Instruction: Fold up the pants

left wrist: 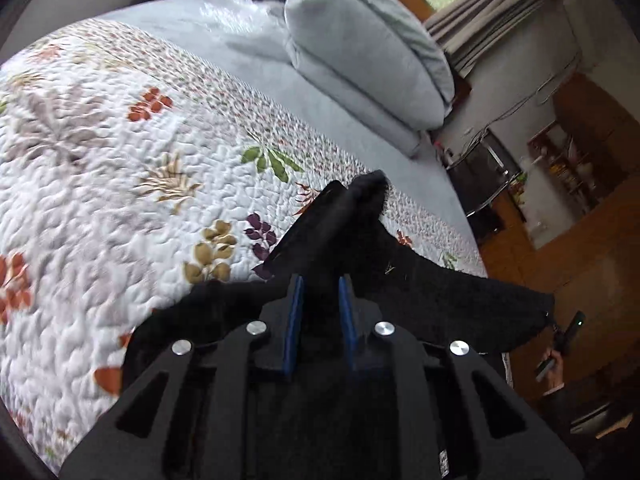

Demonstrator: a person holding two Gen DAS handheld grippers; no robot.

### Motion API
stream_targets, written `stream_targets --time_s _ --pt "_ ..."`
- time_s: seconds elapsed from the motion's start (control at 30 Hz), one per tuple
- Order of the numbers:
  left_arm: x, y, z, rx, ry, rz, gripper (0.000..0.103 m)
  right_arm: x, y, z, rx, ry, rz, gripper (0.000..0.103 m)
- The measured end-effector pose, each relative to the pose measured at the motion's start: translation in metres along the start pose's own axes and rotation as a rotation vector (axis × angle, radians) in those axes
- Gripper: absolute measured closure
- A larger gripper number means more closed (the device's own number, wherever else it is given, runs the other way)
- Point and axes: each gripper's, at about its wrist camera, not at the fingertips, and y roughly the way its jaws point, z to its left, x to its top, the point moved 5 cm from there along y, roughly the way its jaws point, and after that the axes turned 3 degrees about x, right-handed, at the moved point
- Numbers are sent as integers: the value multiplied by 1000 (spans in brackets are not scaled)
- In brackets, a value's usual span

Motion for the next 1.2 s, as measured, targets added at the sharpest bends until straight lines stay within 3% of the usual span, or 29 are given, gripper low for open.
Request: stream_targets --time_s 0.07,0.13,0.17,0.23,0.3,0.33,0.5,0.7,0.83,0.93,1.03,1.13,1.17,1.2 --pt "-17 -21 10 11 -12 -7 84 -20 -24 -2 19 53 -24 93" --pt "-37 -38 18 55 -17 7 65 -42 -44 -1 27 102 -27 93" --pt "-47 -44 19 89 -12 16 50 -49 -53 3 33 110 -31 93" --pt "-55 -46 15 101 21 28 48 -57 -68 14 44 104 -36 93" --pt "-53 -38 12 148 35 52 20 -59 -81 28 64 83 -47 93" --pt "-48 -33 12 173 37 49 14 -61 -88 34 87 91 -55 93" --pt "11 18 11 226 47 92 7 -74 -98 32 91 129 -34 93" --pt "60 122 52 387 -53 334 7 -66 -76 16 79 176 -13 93" --pt "72 156 82 442 -140 366 7 -60 -62 13 63 165 5 93" --pt "70 173 95 477 -137 425 7 -56 -54 12 54 154 16 93" --pt "71 180 91 462 -79 438 7 -55 -48 9 55 160 24 93" --pt "69 178 79 427 6 455 40 -57 -43 6 51 165 34 93" --pt "69 177 74 379 5 464 61 -57 -42 5 53 171 33 93" --pt "69 175 71 354 -12 473 67 -58 -42 4 53 176 33 93"
